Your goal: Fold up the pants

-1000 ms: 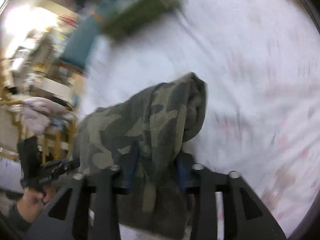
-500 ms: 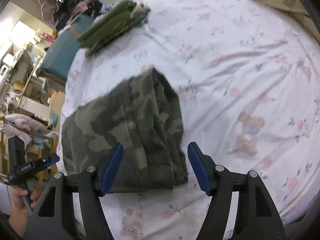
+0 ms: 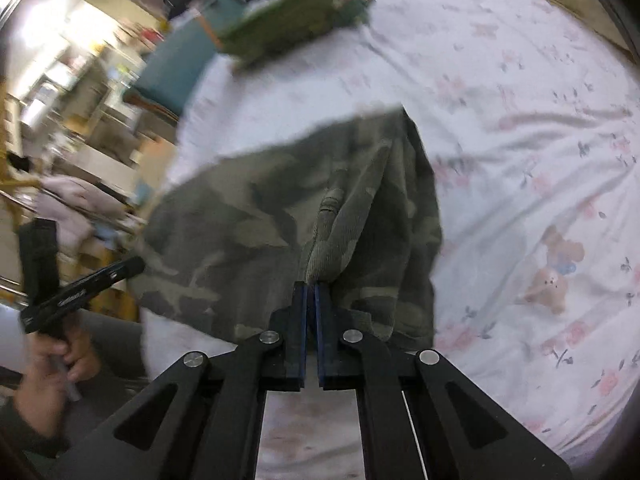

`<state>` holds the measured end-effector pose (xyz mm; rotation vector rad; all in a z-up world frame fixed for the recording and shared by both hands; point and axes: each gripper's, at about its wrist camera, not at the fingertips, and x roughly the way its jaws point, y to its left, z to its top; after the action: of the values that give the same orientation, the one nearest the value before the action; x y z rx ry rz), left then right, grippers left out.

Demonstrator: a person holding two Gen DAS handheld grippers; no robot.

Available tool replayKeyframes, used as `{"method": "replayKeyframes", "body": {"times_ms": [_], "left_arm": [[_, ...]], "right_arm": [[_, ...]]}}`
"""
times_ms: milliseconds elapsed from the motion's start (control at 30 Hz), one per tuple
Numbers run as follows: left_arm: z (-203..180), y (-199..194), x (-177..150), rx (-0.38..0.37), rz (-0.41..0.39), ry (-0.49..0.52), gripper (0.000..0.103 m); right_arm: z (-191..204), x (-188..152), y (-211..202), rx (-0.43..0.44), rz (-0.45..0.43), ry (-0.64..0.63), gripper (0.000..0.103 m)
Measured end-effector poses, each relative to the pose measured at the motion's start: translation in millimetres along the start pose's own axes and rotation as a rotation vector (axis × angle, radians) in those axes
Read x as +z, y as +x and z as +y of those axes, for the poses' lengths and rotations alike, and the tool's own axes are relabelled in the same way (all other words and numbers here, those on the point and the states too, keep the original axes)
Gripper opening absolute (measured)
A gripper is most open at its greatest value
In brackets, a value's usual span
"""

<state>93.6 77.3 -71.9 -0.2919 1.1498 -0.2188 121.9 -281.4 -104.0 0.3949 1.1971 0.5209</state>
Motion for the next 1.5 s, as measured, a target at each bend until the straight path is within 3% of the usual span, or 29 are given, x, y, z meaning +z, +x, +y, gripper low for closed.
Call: {"method": "replayKeyframes", "body": {"times_ms": [100,133,200,233,300,367,400,467,533,567,600,633,767,867,967,1000,1067,1133,1200,1300,1500], "left_arm": [[17.3,38.7,-9.4,0.111,0.133,-0.056,0.001],[18.6,54.5,-12.6,0.105,0.192,-0.072,0.001],[15.1,74.6,-17.4,0.083,0.258,-0.087,0.003],[10.9,77.0,-17.6,0.107,0.259,-0.063,0.005],[6.2,73.1,-16.9,0.166,0.250,-0.027,0.017],[11.0,58.0,-13.3,0.218,0.197,-0.044,0.036],[13.4,48.8,-8.5,0.223,0.161,-0.059,0.040],[18.8,32.8,3.6,0.191,0.096,-0.090,0.057],[25.4,23.5,24.3,0.158,0.036,-0.128,0.063],[29.0,22.3,36.8,0.156,0.018,-0.142,0.063],[33.3,24.0,49.1,0.161,0.018,-0.150,0.063],[36.6,27.2,60.4,0.164,0.022,-0.161,0.063],[47.6,57.6,92.7,0.164,0.054,-0.189,0.063],[52.9,86.6,95.8,0.130,0.110,-0.209,0.062],[55.1,94.8,94.1,0.089,0.086,-0.225,0.061],[54.9,96.1,93.1,0.078,0.085,-0.222,0.058],[52.6,98.7,94.9,0.051,0.089,-0.209,0.039],[50.3,101.7,96.2,0.033,0.103,-0.200,0.032],[47.5,103.9,96.1,0.050,0.109,-0.189,0.018],[42.2,101.0,97.6,0.068,0.107,-0.151,0.011],[43.2,81.8,97.4,0.057,0.042,-0.164,0.007]], "right_arm": [[-3.6,-9.0,27.3,-0.043,0.144,0.024,0.003],[-2.4,-13.2,45.7,-0.136,0.208,-0.005,0.004],[-2.1,-14.9,59.9,-0.271,0.245,-0.039,0.004],[-2.8,-15.1,63.3,-0.331,0.260,-0.047,0.004],[-4.5,-12.9,57.3,-0.317,0.251,-0.008,0.009],[-4.4,-7.9,41.3,-0.309,0.219,0.023,0.010],[-2.8,-4.6,31.1,-0.289,0.188,0.034,0.010],[2.7,7.3,10.9,-0.281,0.122,0.034,0.013],[9.0,25.8,-5.5,-0.250,0.056,0.039,0.022],[10.6,37.5,-8.8,-0.217,0.035,0.044,0.039],[11.6,48.4,-10.6,-0.194,0.015,0.050,0.057],[12.7,60.8,-10.1,-0.168,-0.001,0.062,0.058],[22.8,103.7,16.6,-0.122,0.003,0.041,0.054],[23.9,123.1,49.0,-0.160,0.056,0.018,0.052],[30.1,130.0,78.0,-0.217,0.104,-0.054,0.046],[32.4,130.6,87.4,-0.268,0.119,-0.087,0.046],[27.9,130.7,97.0,-0.305,0.144,-0.087,0.046],[24.0,128.6,105.2,-0.294,0.168,-0.070,0.041],[24.2,128.8,103.6,-0.286,0.155,-0.082,0.025],[25.9,129.5,92.8,-0.248,0.115,-0.070,0.010],[36.8,123.7,72.6,-0.261,0.000,-0.064,0.006]]}}
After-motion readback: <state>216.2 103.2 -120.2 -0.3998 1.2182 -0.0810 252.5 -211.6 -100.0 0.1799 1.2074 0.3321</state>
